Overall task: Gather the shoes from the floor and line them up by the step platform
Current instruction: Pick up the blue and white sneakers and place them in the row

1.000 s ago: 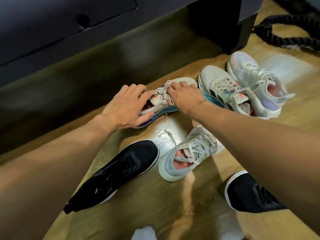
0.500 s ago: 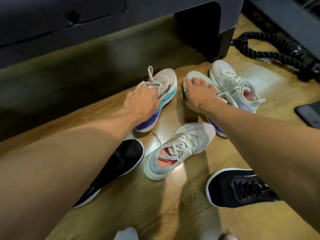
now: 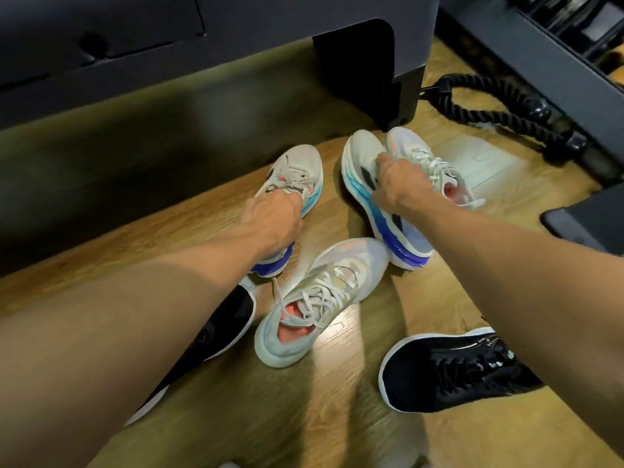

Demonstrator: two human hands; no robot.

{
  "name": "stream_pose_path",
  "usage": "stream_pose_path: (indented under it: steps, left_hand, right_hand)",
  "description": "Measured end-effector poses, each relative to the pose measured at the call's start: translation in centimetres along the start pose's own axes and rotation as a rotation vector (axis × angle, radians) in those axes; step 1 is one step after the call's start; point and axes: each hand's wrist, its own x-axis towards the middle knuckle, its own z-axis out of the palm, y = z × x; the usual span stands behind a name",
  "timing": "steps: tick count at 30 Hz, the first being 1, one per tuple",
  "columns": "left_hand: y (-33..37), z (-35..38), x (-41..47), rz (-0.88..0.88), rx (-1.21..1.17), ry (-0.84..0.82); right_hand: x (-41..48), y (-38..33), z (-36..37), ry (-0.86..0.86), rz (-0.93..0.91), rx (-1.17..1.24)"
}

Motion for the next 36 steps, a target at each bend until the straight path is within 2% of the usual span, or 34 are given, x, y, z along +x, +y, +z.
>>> stream_pose_path:
  steps: [6, 10, 12, 15, 17, 24, 29, 32, 36]
  left_hand:
    - [-1.2, 0.0, -0.1, -0.015, -0.05, -0.004]
    - [-1.7, 0.3, 0.3, -0.084, -0.121, 0.032]
    - [-2.0, 0.5, 0.6, -0.128, -0.163, 0.06]
    - [-2.2, 0.4, 0.9, -0.168, -0.224, 0.066]
    - [-2.2, 0.1, 0.9, -0.177, -0.225, 0.051]
    - [-2.7, -1.4, 0.0, -0.101, -0.064, 0.123]
    - [-2.8, -1.5, -0.3, -0.163, -0.075, 0.185]
    - [-2.3, -1.8, 0.0, -0.141, -0.058, 0.15]
    - [-0.9, -1.6, 0.7, -0.044, 0.009, 0.133]
  right_hand:
    - [1.5, 2.3, -2.5, 0.143, 0.153, 0.46]
    - [1.5, 3.7, -5.5, 0.186, 0.175, 1.001]
    - [1.3, 4.2, -6.2, 0.138, 0.216, 1.257]
    - [1.0, 4.1, -6.3, -0.069, 0.222, 1.481]
    - [1.2, 3.6, -6.5, -0.09, 0.216, 1.391]
    - [2.1, -0.3, -5.9, 0.17, 0.091, 0.507]
    - [1.4, -2.4, -3.0, 0.185, -0.083, 0.032]
    - [1.3, -3.6, -1.4, 0.11, -0.098, -0.122]
    - [0.3, -4.0, 1.3, 0.032, -0.165, -0.205]
